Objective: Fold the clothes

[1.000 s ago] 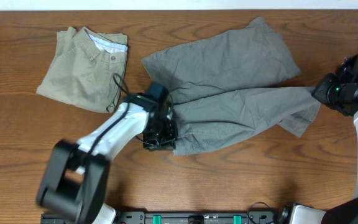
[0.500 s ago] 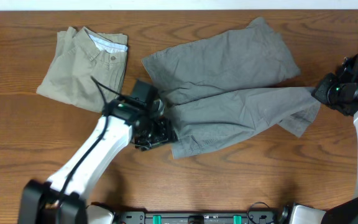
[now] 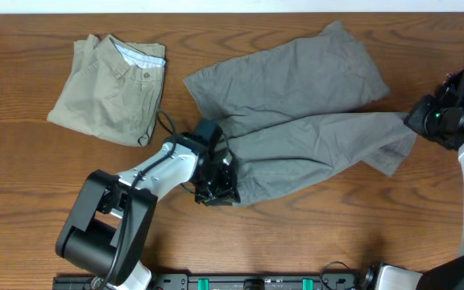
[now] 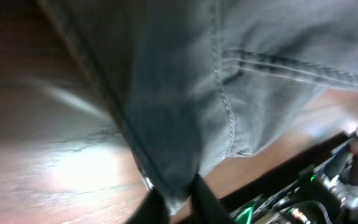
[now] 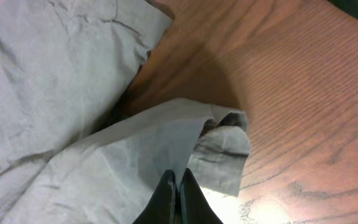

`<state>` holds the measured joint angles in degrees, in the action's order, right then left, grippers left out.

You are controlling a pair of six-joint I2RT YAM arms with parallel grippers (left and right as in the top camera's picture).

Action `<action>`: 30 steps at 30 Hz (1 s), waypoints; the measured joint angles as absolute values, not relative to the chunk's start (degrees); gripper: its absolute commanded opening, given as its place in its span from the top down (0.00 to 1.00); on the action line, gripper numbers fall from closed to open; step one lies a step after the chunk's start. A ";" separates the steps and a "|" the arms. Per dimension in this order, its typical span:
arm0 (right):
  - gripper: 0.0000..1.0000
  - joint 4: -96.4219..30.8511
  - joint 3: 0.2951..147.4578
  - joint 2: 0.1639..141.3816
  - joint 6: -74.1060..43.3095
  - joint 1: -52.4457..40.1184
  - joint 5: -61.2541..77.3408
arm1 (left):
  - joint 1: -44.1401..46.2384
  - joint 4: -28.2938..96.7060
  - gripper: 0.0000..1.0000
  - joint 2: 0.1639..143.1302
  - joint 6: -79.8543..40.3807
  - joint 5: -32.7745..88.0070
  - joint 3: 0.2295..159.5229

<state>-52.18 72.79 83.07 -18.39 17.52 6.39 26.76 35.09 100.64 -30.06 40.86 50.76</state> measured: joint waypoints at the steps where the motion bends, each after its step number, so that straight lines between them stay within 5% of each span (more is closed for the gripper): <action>1: 0.99 -52.18 72.79 83.07 -18.39 17.52 6.39 | 26.92 35.14 0.94 100.64 -29.93 41.23 50.76; 9: 0.99 -52.21 72.79 82.98 -17.87 17.52 6.17 | 26.20 38.79 0.94 95.74 -29.54 41.87 50.74; 30: 0.99 -56.21 72.90 63.99 -17.45 27.70 9.23 | 23.46 61.14 0.94 48.49 -27.09 35.99 50.74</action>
